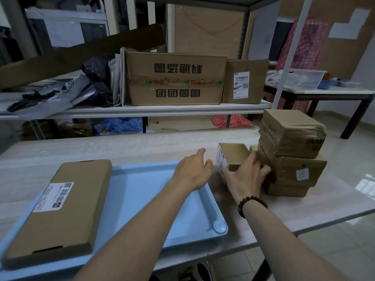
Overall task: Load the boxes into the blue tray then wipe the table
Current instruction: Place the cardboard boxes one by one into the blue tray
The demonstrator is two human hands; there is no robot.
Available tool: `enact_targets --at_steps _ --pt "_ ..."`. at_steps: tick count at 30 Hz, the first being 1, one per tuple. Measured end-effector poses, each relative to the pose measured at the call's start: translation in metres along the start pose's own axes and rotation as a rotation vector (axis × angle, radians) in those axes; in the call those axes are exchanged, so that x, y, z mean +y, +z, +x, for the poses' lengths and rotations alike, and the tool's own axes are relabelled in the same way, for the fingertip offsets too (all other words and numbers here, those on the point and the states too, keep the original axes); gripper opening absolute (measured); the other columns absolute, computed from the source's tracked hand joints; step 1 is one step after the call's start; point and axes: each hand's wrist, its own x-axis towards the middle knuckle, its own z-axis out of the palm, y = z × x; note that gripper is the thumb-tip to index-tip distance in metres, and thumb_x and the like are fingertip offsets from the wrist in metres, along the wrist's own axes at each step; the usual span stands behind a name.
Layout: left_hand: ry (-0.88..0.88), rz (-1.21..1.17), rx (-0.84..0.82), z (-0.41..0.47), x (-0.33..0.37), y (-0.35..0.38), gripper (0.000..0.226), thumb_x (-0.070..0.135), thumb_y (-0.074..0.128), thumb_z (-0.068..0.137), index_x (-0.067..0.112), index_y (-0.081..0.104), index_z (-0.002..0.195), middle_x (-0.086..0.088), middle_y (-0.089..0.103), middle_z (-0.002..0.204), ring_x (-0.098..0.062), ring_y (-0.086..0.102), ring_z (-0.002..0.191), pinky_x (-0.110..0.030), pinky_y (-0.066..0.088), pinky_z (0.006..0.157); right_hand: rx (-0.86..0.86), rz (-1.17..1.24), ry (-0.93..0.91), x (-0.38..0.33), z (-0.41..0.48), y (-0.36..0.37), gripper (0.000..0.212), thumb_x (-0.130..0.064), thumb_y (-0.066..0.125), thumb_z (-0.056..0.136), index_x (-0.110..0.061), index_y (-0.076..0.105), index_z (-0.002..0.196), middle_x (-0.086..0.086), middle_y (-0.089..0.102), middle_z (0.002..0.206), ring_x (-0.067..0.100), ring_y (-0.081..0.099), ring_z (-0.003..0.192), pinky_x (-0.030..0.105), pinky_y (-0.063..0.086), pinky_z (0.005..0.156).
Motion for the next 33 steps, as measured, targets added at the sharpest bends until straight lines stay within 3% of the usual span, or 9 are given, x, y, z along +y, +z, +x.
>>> enact_targets --at_steps 7,10,14,18,21,25,28,30,33 --pt "-0.299 -0.694 0.031 0.004 0.010 -0.028 0.112 0.082 0.058 0.068 0.017 0.027 0.154 -0.005 0.038 0.155 -0.028 0.044 0.137 -0.047 0.039 0.109 0.164 0.270 -0.322 -0.044 -0.009 -0.020 0.097 -0.034 0.082 0.067 -0.007 0.033 0.146 0.014 0.044 0.142 0.033 0.030 0.125 0.045 0.034 0.102" --pt "-0.335 -0.973 0.100 0.003 0.004 -0.051 0.077 0.065 0.070 0.070 0.011 0.057 0.125 -0.006 0.069 0.116 -0.024 0.067 0.105 -0.045 0.056 0.088 0.117 0.394 -0.476 -0.065 -0.025 -0.020 0.095 -0.036 0.081 0.067 -0.009 0.034 0.145 0.008 0.047 0.138 0.024 0.033 0.121 0.037 0.037 0.099" --pt "-0.278 -1.123 0.132 -0.006 -0.030 -0.084 0.052 0.036 0.075 0.079 0.008 0.064 0.120 0.000 0.072 0.088 -0.024 0.068 0.086 -0.044 0.057 0.078 -0.235 0.623 -0.484 -0.078 -0.033 -0.026 0.088 -0.056 0.060 0.074 -0.020 0.031 0.149 -0.010 0.041 0.133 0.008 0.036 0.120 0.017 0.031 0.097" --pt "-0.198 -1.098 -0.034 -0.026 -0.056 -0.109 0.049 0.019 0.079 0.076 0.016 0.064 0.122 -0.001 0.072 0.102 -0.023 0.065 0.098 -0.045 0.057 0.077 -0.678 0.931 -0.103 -0.105 -0.031 -0.027 0.069 -0.059 0.058 0.087 -0.026 0.041 0.145 -0.009 0.059 0.134 0.007 0.059 0.116 0.030 0.049 0.099" --pt "-0.204 -1.040 -0.104 -0.038 -0.068 -0.122 0.063 0.023 0.081 0.068 0.019 0.061 0.128 -0.006 0.071 0.115 -0.025 0.067 0.106 -0.050 0.056 0.084 -0.723 0.969 -0.115 -0.118 -0.037 -0.026 0.037 -0.035 0.061 0.096 -0.020 0.054 0.129 -0.003 0.068 0.119 -0.002 0.067 0.094 0.015 0.054 0.075" --pt "-0.187 -0.948 -0.058 -0.051 -0.076 -0.139 0.067 0.031 0.086 0.066 0.021 0.059 0.126 -0.002 0.072 0.117 -0.022 0.069 0.107 -0.052 0.055 0.086 -0.794 1.028 -0.104 -0.124 -0.050 -0.028 0.035 -0.039 0.057 0.097 -0.024 0.057 0.129 -0.003 0.069 0.119 0.005 0.068 0.100 0.019 0.054 0.075" --pt "-0.122 -0.865 0.032 -0.056 -0.083 -0.148 0.075 0.017 0.092 0.061 0.024 0.054 0.126 -0.002 0.067 0.123 -0.021 0.066 0.112 -0.051 0.056 0.089 -0.977 1.182 0.089 -0.131 -0.054 -0.031 0.053 -0.063 0.035 0.096 -0.029 0.069 0.119 0.000 0.073 0.115 0.016 0.067 0.106 0.039 0.054 0.091" --pt "-0.023 -0.721 0.060 -0.060 -0.090 -0.152 0.083 0.004 0.091 0.062 0.022 0.047 0.130 -0.001 0.062 0.127 -0.017 0.061 0.117 -0.034 0.056 0.090 -1.099 1.223 0.227 -0.133 -0.052 -0.032 0.071 -0.076 0.031 0.089 -0.025 0.069 0.122 0.004 0.072 0.113 0.024 0.064 0.108 0.053 0.049 0.101" --pt "0.130 -0.464 0.082 -0.067 -0.096 -0.154 0.092 0.005 0.090 0.061 0.022 0.040 0.135 0.002 0.058 0.129 -0.004 0.057 0.116 -0.012 0.047 0.087 -1.158 1.146 0.324 -0.137 -0.050 -0.030 0.077 -0.080 0.036 0.085 -0.023 0.069 0.123 0.009 0.069 0.116 0.032 0.064 0.106 0.057 0.052 0.096"
